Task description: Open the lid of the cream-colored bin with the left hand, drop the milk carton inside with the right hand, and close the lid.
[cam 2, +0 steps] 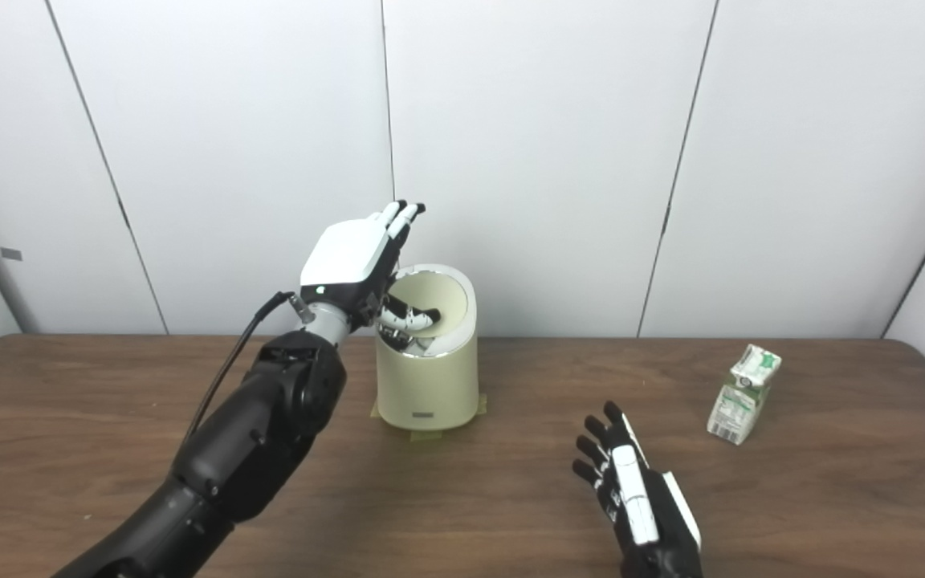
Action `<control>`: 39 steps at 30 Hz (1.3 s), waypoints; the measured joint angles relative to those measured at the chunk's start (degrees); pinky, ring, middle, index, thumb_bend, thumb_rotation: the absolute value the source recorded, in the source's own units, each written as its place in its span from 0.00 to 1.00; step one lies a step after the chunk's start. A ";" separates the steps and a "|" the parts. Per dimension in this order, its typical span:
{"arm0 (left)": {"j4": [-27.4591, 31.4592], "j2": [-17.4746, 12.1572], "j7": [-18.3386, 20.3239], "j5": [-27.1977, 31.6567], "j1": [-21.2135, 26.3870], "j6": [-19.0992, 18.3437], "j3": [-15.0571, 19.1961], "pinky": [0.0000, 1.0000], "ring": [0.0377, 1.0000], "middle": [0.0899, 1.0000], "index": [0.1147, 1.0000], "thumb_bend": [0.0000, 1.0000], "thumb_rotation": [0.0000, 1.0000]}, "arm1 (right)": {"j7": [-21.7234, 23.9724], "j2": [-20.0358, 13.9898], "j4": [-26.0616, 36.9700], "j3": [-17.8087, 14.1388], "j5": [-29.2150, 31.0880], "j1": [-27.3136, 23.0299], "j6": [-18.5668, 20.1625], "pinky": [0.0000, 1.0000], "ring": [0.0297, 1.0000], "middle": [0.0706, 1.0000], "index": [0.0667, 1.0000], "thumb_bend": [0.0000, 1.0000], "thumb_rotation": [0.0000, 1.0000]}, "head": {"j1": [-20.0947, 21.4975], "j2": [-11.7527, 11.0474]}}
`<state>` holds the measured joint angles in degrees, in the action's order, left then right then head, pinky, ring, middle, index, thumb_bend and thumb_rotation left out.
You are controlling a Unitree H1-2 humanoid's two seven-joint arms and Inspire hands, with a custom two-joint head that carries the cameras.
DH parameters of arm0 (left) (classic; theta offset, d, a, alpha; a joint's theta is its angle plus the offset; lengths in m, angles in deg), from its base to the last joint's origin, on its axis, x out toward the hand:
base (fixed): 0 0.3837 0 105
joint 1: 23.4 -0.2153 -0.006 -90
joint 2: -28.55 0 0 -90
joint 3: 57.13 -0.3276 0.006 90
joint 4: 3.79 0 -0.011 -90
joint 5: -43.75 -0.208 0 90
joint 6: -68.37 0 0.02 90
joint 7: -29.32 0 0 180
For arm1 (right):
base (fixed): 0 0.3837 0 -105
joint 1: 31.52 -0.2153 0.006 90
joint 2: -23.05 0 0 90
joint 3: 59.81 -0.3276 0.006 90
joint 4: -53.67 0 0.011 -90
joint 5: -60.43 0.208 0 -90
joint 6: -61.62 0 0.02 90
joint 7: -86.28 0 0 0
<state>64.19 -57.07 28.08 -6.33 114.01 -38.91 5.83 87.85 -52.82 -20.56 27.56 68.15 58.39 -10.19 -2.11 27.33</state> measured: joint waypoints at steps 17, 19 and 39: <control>-1.62 -0.16 0.99 -1.48 0.71 0.46 -0.03 0.86 0.91 0.96 0.95 0.94 0.00 | 0.52 -0.04 -0.10 0.00 0.68 -0.02 -0.56 0.89 0.93 0.94 1.00 0.69 0.90 | -0.09 -0.26; -1.60 0.29 0.98 -0.31 0.64 0.43 1.47 0.85 0.90 0.96 0.94 0.91 0.00 | 0.52 -0.05 -0.34 -0.02 0.67 -0.04 -0.60 0.89 0.92 0.94 1.00 0.69 0.90 | -0.09 -0.35; 20.97 8.81 -5.46 23.17 -13.84 4.28 21.16 0.62 0.73 0.81 0.82 0.51 0.22 | 0.73 -1.16 -1.94 -1.02 0.98 -1.60 -0.84 0.80 0.91 0.93 0.95 0.64 0.89 | 1.32 -0.35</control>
<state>85.16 -48.26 22.62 16.84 100.18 -34.63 26.99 88.57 -53.97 -22.50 26.55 69.14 56.79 -11.03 -0.79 26.98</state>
